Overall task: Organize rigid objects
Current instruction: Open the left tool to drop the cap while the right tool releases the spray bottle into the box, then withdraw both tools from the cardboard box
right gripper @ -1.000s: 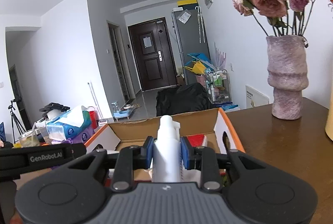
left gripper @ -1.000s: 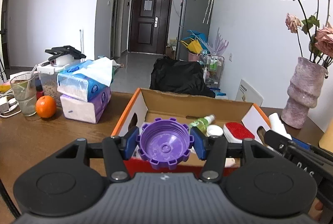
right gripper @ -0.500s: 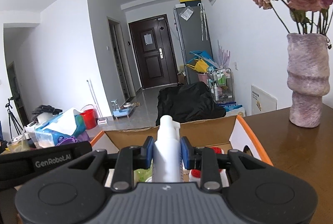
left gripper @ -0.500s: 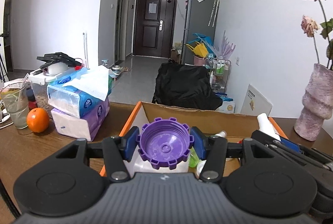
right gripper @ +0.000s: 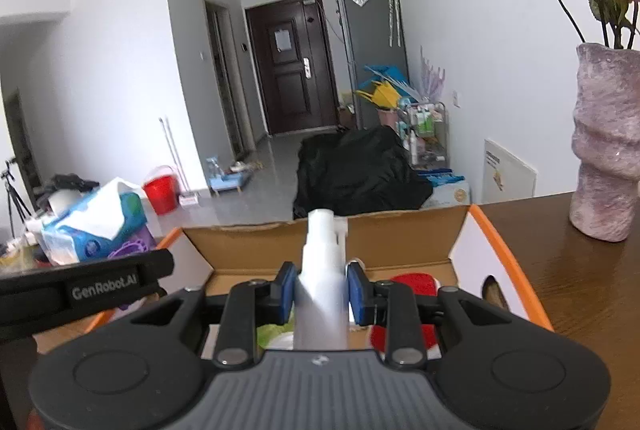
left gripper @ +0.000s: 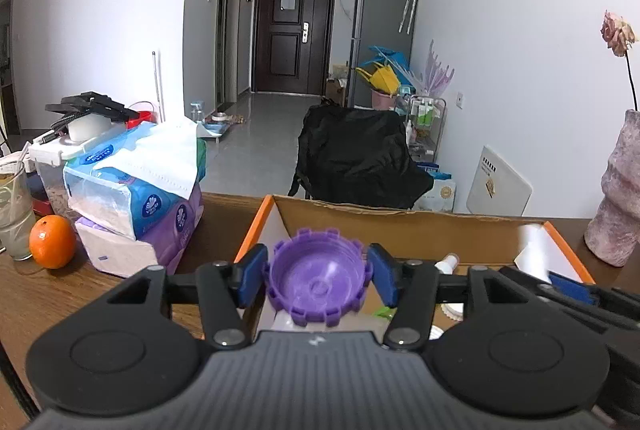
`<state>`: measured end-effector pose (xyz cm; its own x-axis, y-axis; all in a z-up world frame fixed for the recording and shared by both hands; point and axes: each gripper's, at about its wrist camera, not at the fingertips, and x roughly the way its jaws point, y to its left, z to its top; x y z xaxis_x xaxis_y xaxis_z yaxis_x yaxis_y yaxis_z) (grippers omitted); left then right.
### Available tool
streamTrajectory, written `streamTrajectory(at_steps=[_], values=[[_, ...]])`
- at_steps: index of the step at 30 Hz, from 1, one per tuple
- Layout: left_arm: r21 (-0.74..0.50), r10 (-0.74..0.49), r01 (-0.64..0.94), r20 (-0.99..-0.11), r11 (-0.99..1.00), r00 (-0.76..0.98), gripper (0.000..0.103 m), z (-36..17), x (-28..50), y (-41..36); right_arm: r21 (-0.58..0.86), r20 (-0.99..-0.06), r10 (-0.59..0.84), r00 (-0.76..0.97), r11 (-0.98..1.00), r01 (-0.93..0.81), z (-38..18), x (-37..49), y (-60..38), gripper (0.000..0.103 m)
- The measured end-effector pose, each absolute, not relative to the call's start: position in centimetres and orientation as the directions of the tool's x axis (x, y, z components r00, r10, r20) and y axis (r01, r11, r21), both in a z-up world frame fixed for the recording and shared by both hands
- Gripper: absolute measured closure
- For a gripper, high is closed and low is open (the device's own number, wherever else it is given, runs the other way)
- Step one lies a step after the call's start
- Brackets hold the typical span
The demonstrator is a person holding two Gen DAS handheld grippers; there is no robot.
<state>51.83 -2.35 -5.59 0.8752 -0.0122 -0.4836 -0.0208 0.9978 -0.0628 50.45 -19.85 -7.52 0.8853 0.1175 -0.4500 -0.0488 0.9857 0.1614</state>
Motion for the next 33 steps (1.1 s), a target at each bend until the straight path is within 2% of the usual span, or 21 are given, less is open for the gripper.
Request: streamTrajectory(at_steps=[1,2,4,5,6,9,10,15,20,33], values=[[-0.066,-0.016,-0.019,-0.484,0.998,0.875,0.035,-5.6,51.9,-2.1,0.155,-0.453,0.111,0.885,0.987,-0.045,-7.4,50.3,-19.9,0.076],[-0.065,-0.012,-0.022,-0.481,0.998,0.877,0.023,-5.5,51.8,-1.9,0.144,-0.455,0.1,0.885,0.989,-0.038,-7.3,50.2,-19.9,0.07],[-0.06,-0.002,-0.03,-0.47,0.998,0.883,0.005,-5.2,51.6,-1.6,0.118,-0.465,0.07,0.882,0.993,-0.016,-6.9,50.0,-20.1,0.051],[-0.058,0.005,-0.036,-0.459,0.998,0.888,0.0,-5.0,51.4,-1.4,0.111,-0.462,0.052,0.886,0.994,-0.001,-6.7,49.8,-20.3,0.035],[-0.054,0.011,-0.039,-0.446,0.998,0.895,0.0,-4.9,51.1,-1.2,0.1,-0.454,0.032,0.891,0.995,0.015,-6.6,49.5,-20.5,0.023],[-0.043,0.004,-0.026,-0.453,0.999,0.892,0.0,-4.5,51.0,-0.7,0.068,-0.432,0.001,0.902,0.997,0.031,-6.0,48.9,-21.0,0.004],[-0.047,0.0,-0.024,-0.46,0.999,0.888,0.0,-4.5,51.1,-0.6,0.073,-0.429,0.006,0.903,0.997,0.028,-5.9,48.6,-21.3,0.002],[-0.051,-0.001,-0.027,-0.481,0.998,0.877,0.0,-4.4,51.0,-0.2,0.098,-0.42,0.04,0.906,0.995,0.001,-5.1,47.8,-22.1,0.0],[-0.03,-0.007,-0.008,-0.46,1.0,0.888,0.0,-3.6,49.2,-0.6,0.084,-0.412,0.045,0.91,0.996,-0.011,-4.6,46.9,-22.0,0.0],[-0.043,-0.09,0.08,-0.406,0.996,0.91,0.0,0.4,36.5,-0.8,0.072,-0.355,0.087,0.931,0.995,-0.066,-0.9,34.2,-22.4,0.0]])
